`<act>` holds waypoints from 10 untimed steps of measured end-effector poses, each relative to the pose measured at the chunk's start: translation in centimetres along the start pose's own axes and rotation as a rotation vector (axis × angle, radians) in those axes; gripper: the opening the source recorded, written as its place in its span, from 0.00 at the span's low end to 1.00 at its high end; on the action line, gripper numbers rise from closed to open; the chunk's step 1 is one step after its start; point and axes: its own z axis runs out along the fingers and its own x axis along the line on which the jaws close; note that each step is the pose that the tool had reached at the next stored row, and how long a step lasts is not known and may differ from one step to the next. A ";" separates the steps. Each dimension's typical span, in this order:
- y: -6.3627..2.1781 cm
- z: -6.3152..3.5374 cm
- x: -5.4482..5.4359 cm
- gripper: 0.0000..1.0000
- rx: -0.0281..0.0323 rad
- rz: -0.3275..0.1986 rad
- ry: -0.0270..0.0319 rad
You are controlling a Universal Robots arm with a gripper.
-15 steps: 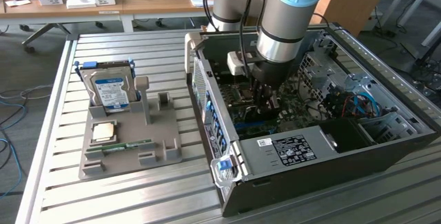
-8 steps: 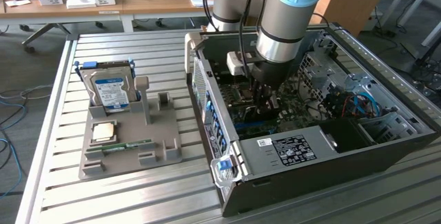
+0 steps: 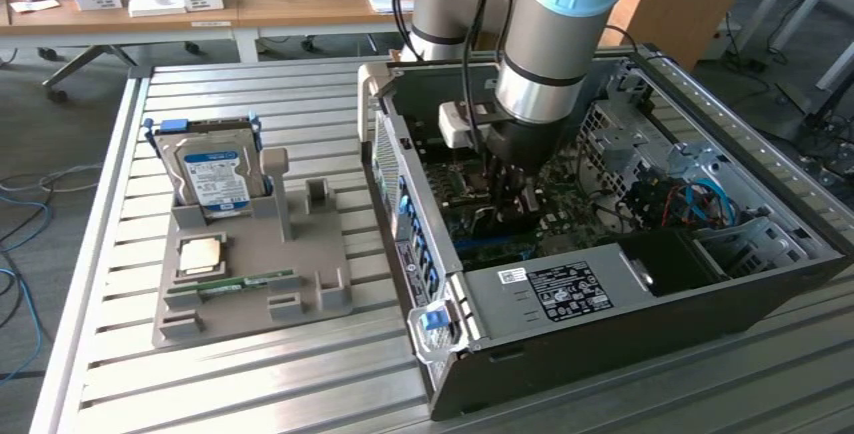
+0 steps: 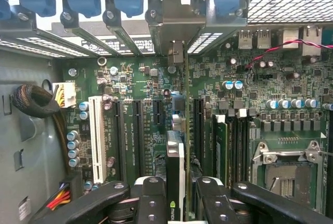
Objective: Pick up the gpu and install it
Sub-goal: 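Insert the gpu into the slot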
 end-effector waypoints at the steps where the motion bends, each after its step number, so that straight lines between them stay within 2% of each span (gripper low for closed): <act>1: 0.00 0.03 0.0 0.27 0.0000 0.000 -0.0001; 10: 0.05 0.21 0.0 0.27 0.0001 0.000 -0.0001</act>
